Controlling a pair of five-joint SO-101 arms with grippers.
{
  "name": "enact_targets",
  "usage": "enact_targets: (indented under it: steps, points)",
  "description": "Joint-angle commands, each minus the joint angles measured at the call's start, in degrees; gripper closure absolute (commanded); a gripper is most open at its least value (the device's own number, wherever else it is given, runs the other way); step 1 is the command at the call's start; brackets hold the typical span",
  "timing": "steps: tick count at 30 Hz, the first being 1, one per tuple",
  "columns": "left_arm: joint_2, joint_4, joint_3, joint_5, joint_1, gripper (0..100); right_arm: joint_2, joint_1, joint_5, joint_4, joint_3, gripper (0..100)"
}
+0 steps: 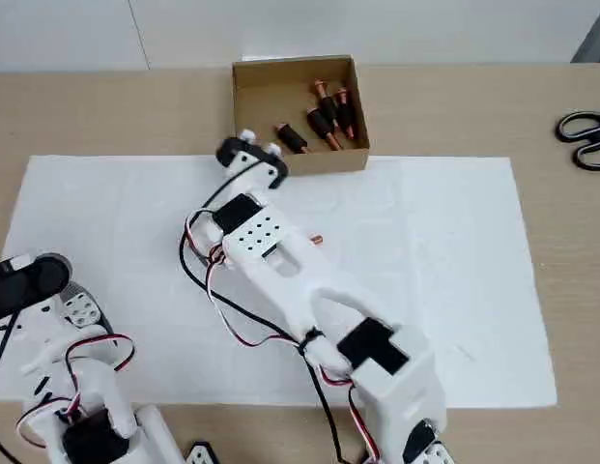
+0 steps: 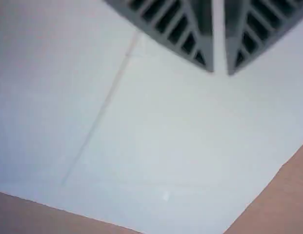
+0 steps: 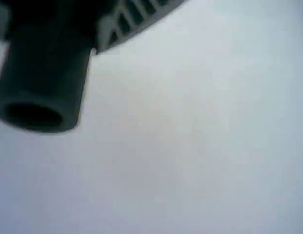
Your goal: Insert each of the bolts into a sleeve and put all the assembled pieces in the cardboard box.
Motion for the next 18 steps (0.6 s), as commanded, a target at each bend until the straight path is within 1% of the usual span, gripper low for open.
enact_targets:
  steps: [1,3,7,11,15,18]
  points:
    - [-0.4,-1.6,-0.1,-0.4,0.8,99,-7.9,0.4,8.1,4.3,-0.4,99.5]
    - [-0.4,-1.6,-0.1,-0.4,3.3,99,-11.1,0.4,10.6,5.9,-0.4,99.5]
    - [-0.4,-1.7,-0.4,-0.4,10.8,99,-17.8,0.4,13.3,6.4,-0.3,99.5]
    - [-0.4,-1.7,-0.4,-0.4,16.8,99,-24.7,0.7,18.4,6.3,0.9,99.5]
    - [-0.4,-1.7,-0.4,-0.4,19.5,99,-32.0,0.7,22.4,5.6,8.0,99.4]
    - [-0.4,-1.8,-0.3,-0.4,20.4,99,-38.6,1.5,25.0,1.9,16.2,99.4]
